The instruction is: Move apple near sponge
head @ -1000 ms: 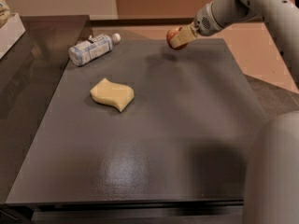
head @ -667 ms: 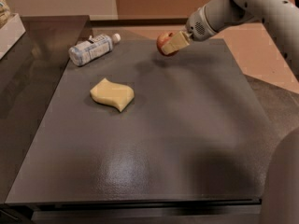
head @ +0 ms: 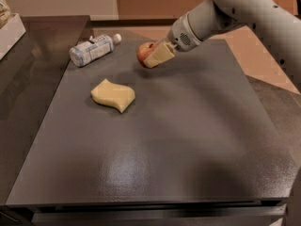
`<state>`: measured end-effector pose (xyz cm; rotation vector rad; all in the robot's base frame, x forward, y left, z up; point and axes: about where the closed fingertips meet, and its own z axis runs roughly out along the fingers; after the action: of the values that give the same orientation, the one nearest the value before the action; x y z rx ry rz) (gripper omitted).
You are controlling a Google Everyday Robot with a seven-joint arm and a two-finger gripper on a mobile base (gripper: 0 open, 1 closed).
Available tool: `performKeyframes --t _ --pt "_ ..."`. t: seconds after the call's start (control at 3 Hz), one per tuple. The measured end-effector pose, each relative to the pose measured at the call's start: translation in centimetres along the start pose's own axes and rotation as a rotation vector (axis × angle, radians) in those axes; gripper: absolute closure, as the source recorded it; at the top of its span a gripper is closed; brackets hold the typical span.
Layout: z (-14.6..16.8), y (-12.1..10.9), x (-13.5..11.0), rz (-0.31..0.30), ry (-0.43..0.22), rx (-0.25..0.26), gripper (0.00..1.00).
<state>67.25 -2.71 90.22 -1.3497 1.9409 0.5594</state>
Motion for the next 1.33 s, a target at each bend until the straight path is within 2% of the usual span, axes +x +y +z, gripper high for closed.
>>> performKeyframes --t 0.33,1.0,1.33 --pt "1.4 2.1 -0.7 -0.055 -0.013 -0.049 1.0" --pt "3.5 4.1 -0.2 -0.091 -0.012 -0.116 1.0" --pt "4.1 4.4 0.3 -0.089 -0.01 -0.13 0.84"
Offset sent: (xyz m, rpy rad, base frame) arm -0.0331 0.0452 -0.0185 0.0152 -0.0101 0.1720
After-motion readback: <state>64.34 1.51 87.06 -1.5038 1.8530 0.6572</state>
